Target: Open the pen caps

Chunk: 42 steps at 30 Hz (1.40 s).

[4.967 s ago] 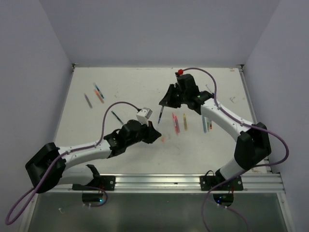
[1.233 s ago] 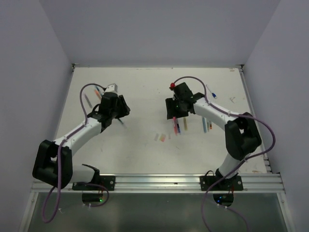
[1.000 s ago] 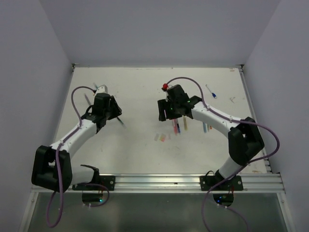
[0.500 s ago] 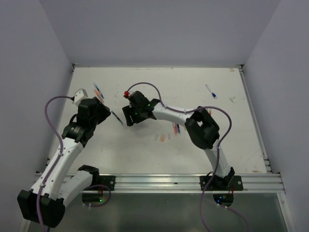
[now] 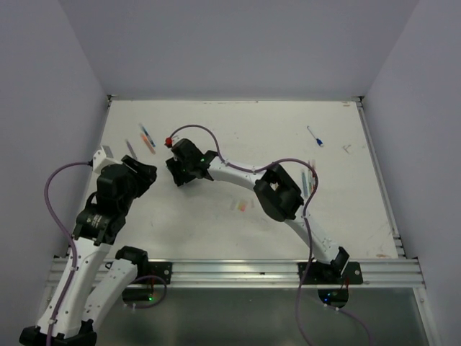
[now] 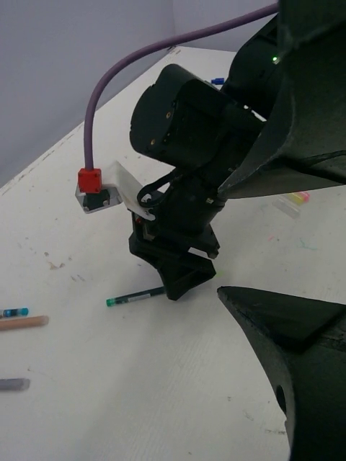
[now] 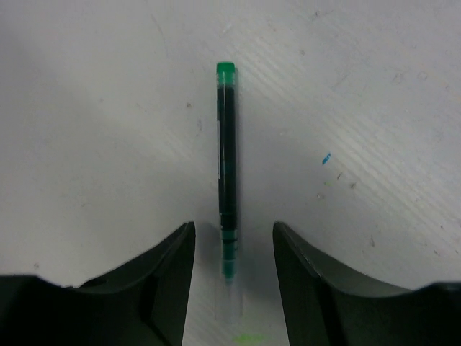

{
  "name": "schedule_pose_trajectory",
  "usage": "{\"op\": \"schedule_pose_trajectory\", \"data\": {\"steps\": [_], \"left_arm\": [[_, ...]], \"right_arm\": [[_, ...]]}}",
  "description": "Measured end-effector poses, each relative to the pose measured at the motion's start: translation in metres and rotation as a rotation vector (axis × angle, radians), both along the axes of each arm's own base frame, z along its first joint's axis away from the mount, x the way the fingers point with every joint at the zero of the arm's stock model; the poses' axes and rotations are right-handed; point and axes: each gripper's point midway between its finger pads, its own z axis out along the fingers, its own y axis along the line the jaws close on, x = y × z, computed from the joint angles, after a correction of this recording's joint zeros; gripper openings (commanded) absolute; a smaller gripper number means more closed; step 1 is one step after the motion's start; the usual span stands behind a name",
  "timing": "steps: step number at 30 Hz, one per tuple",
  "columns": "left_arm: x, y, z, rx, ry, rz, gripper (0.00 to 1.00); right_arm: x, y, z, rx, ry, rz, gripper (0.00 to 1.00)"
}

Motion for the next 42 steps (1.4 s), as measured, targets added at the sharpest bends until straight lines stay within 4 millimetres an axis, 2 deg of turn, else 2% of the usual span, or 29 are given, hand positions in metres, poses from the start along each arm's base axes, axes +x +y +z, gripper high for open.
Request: {"op": "schedule_pose_trajectory", "data": {"steps": [3,6,9,11,15,21,24,27,30,33,35,38,42], "left_arm": [[-0.005,0.005,0.001,-0.002,0.007,0.028,0.57],[-0.011,0.011,-0.002,-0.002,0.026,0.065,0.57],[-0.017,0.015,0.001,-0.014,0.012,0.083,0.57],[-0.02,0.016,0.006,-0.025,-0.01,0.091,0.57],[-0.021,0.017,0.005,-0.026,-0.007,0.097,0.57],[-0.018,0.014,0.001,-0.022,0.012,0.081,0.56],[-0.012,0.005,0.004,-0.021,-0.018,0.022,0.56],[-0.005,-0.013,-0.004,-0.02,-0.039,-0.086,0.57],[0.003,-0.037,-0.025,-0.035,-0.029,-0.223,0.57],[0.008,-0.062,-0.05,-0.071,-0.01,-0.353,0.57],[0.009,-0.078,-0.066,-0.113,-0.009,-0.438,0.57],[0.005,-0.099,-0.079,-0.179,-0.034,-0.551,0.56],[0.005,-0.123,-0.078,-0.246,-0.083,-0.664,0.56]], "right_arm": [[0.007,0.01,0.001,-0.005,-0.032,0.0,0.42],[0.009,0.018,0.001,-0.014,-0.062,0.001,0.38],[0.006,0.018,-0.006,-0.057,-0.089,-0.004,0.24],[0.004,0.017,-0.007,-0.08,-0.105,-0.012,0.21],[0.003,0.013,-0.008,-0.114,-0.123,-0.032,0.0],[0.001,0.008,-0.009,-0.11,-0.128,-0.056,0.0],[-0.003,-0.003,-0.009,-0.084,-0.089,-0.072,0.0],[-0.01,-0.028,-0.009,-0.023,0.001,-0.101,0.0],[-0.014,-0.075,-0.007,0.053,0.109,-0.175,0.0],[-0.005,-0.117,0.006,0.131,0.155,-0.27,0.0],[-0.003,-0.133,0.025,0.192,0.15,-0.309,0.0],[-0.009,-0.137,0.063,0.29,0.116,-0.311,0.0],[-0.024,-0.129,0.122,0.459,0.055,-0.277,0.0]]}}
